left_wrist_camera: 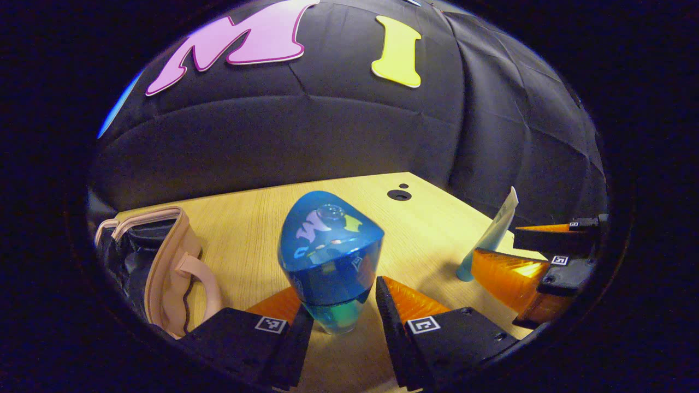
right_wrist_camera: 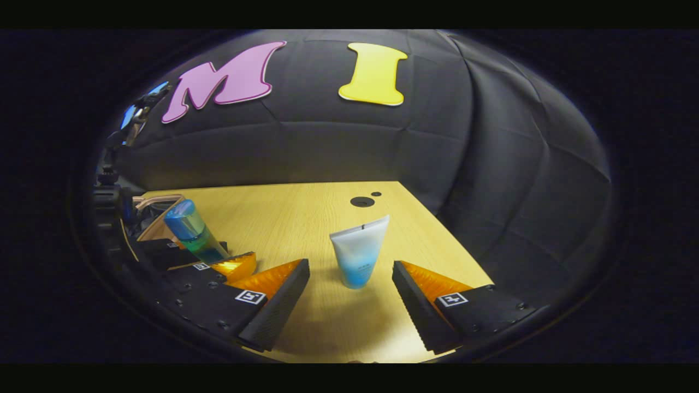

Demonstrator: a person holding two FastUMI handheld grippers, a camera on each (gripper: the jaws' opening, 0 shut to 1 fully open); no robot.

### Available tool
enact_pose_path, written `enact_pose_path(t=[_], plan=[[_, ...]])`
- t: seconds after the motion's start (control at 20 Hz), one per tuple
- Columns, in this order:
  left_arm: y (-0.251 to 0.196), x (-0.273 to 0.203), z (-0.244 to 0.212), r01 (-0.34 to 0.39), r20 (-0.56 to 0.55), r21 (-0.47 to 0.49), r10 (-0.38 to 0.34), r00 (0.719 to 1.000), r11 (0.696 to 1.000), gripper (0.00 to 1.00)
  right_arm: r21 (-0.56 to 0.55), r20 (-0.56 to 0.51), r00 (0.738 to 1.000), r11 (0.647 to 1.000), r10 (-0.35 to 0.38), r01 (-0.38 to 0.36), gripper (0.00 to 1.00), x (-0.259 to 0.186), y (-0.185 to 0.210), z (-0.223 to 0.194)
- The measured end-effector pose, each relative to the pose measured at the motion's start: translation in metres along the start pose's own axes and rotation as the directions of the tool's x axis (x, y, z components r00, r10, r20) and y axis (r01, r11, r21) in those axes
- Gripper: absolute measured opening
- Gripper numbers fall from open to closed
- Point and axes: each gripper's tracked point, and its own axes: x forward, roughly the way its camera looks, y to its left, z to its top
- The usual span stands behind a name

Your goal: First open the suitcase, pack the skin care products into it, and then close the suitcase.

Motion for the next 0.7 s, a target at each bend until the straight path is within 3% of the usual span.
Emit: enact_pose_path(t=[0.05,0.15,0.45,0.7], plan=[[0.003,0.000,-0.001,-0.004,-0.003,-0.002,0.004,1.000,1.000,0.64,0.004,-0.008,1.000,1.000,-0.008,0.008,0.95,0.005,-0.001,-0.003],[0.004,0.003,-0.001,0.001,0.003,-0.004,-0.001,1.000,1.000,0.48,0.016,-0.011,1.000,0.999,-0.028,0.028,0.98,0.017,-0.004,-0.006],[0.007,0.001,0.000,-0.007,0.014,0.016,0.007,1.000,1.000,0.45,0.030,-0.016,0.997,0.997,-0.071,0.072,0.97,0.044,-0.006,-0.014],[0.008,0.001,-0.001,-0.019,0.015,0.012,0.019,1.000,1.000,0.45,0.036,-0.018,0.998,0.997,-0.067,0.067,0.94,0.053,-0.001,-0.018]])
